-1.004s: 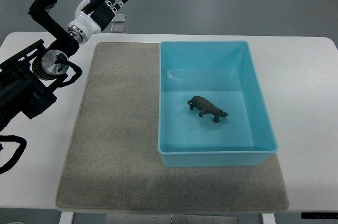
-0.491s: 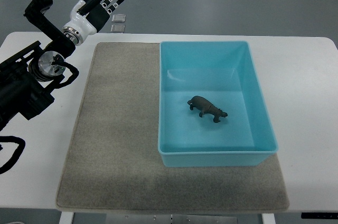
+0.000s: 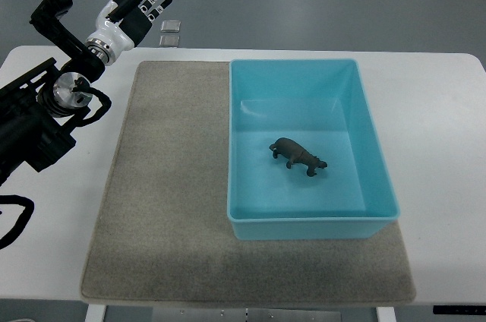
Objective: Place brown hippo in blue box with left hand
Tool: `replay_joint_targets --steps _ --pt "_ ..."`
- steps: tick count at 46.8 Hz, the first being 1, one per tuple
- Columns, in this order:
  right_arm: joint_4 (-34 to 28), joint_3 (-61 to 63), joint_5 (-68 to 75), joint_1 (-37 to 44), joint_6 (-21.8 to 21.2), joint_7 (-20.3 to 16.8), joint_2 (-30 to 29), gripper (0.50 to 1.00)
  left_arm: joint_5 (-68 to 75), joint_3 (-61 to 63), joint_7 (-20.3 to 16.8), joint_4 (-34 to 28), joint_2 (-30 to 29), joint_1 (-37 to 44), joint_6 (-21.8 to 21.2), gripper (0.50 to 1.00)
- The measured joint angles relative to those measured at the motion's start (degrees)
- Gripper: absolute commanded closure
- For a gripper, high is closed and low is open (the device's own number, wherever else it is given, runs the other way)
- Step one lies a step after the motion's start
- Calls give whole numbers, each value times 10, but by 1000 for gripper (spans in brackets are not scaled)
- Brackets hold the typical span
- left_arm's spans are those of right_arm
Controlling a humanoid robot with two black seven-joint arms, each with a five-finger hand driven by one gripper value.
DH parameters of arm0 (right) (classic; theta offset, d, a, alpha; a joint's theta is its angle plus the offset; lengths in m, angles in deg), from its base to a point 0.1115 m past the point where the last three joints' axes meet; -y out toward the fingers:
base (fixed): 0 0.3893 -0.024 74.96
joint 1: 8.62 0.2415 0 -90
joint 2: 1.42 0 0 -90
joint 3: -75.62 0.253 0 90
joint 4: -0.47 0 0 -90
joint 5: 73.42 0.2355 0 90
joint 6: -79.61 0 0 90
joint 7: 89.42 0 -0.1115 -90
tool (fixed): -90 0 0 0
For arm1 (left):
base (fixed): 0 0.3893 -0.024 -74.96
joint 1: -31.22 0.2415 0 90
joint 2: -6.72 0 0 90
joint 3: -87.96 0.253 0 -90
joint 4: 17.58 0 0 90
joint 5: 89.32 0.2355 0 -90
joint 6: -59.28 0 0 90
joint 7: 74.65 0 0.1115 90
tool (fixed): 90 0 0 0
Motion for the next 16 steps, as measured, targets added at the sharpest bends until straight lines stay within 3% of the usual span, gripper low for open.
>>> replay_joint_targets --steps 7,16 --pt "-54 -2 -4 -2 -3 0 0 564 -1 -6 0 -1 0 -1 -6 501" --pt "-58 -4 -4 -2 5 0 0 564 -1 -10 0 -1 2 -1 -9 501"
